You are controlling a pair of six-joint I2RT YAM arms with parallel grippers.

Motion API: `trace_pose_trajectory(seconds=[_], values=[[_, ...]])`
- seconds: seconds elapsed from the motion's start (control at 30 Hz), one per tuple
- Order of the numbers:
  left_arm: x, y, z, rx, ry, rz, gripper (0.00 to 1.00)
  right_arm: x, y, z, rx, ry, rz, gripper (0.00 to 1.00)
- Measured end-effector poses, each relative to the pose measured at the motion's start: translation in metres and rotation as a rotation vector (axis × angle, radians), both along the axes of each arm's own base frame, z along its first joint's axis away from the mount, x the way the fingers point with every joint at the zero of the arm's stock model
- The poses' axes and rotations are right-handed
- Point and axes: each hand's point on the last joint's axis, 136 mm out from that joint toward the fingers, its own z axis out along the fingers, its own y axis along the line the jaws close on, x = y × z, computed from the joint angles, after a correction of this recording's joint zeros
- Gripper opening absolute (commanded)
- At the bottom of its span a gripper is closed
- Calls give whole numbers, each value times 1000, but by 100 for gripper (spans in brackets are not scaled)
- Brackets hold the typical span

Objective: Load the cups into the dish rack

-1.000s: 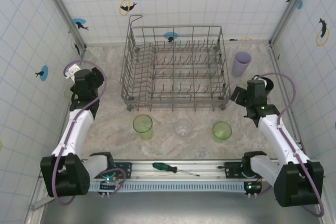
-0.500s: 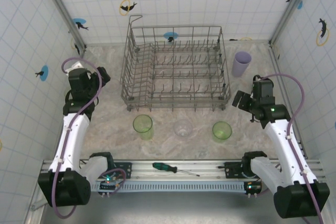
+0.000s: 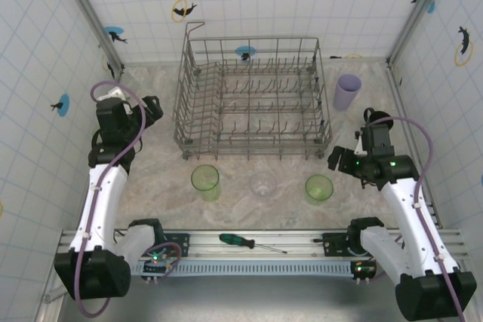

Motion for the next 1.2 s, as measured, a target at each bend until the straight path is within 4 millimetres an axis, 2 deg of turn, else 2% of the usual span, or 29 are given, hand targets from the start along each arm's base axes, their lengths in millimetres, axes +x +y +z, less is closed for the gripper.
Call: trace_pose_trajectory(seconds=[0.17, 0.4, 0.57, 0.83, 0.93, 1.07, 1.2], values=[[-4, -2, 6, 0, -18, -9, 98, -9, 5, -10, 17, 32, 24, 89], [-6, -3, 4, -3, -6, -15, 98, -31, 20, -37, 26, 107, 91, 83], [-5, -3, 11, -3, -18, -17, 98, -38, 31, -36, 18, 92, 140, 74], [-5, -3, 14, -3, -24, -18, 98, -45, 20, -56, -59, 130, 121, 60], [-5, -4, 14, -5, -24, -22, 98, -42, 19, -58, -62, 127, 109, 53], [-5, -4, 15, -5, -24, -22, 98, -37, 22, -60, -59, 120, 102, 39], [-6, -2, 15, 2, -17, -13, 98, -35, 22, -65, -59, 124, 94, 21]])
